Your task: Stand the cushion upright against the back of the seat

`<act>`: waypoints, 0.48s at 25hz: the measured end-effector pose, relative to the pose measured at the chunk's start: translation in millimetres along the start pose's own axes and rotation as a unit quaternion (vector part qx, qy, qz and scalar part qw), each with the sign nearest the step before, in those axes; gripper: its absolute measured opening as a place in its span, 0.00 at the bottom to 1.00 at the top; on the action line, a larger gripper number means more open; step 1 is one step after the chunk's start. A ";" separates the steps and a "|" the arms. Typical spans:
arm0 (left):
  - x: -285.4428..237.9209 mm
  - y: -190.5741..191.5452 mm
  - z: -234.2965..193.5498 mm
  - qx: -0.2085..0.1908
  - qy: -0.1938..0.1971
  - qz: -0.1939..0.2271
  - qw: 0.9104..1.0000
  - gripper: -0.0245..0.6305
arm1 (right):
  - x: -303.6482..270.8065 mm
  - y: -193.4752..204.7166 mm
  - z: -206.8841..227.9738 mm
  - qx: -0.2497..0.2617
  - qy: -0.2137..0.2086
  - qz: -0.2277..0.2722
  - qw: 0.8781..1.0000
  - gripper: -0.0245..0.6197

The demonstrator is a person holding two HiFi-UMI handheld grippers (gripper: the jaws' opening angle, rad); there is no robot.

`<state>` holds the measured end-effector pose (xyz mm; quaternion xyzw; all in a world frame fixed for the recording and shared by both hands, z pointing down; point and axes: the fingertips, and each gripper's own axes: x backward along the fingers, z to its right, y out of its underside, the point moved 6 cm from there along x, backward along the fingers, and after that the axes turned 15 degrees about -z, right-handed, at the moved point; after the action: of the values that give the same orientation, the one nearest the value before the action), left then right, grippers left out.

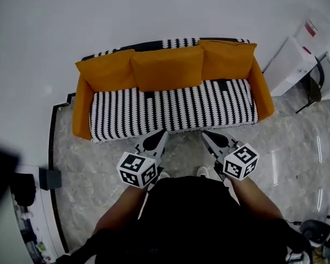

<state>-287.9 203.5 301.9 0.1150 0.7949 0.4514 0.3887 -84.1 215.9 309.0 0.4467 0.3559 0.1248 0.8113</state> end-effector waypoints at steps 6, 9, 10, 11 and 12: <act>-5.6 -5.2 11.9 0.000 -0.008 0.003 1.000 0.06 | 1.9 -5.3 4.8 0.006 -0.019 0.000 1.000 0.09; -8.1 -6.2 11.4 -0.001 -0.015 0.003 1.000 0.06 | 0.4 -4.1 10.5 -0.002 -0.024 0.002 1.000 0.09; -8.3 -6.3 10.5 0.000 -0.017 0.004 1.000 0.06 | -0.8 -3.4 12.0 -0.004 -0.025 0.001 1.000 0.09; -8.8 -6.4 9.8 0.001 -0.018 0.003 1.000 0.06 | -1.7 -2.8 13.4 -0.005 -0.026 0.000 1.000 0.09; -9.6 -6.7 9.5 0.002 -0.019 0.003 1.000 0.06 | -2.1 -2.2 14.5 -0.006 -0.027 0.000 1.000 0.09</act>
<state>-273.5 200.6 298.7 0.1262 0.7881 0.4486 0.4021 -75.9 204.3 313.2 0.4445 0.3335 0.1147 0.8234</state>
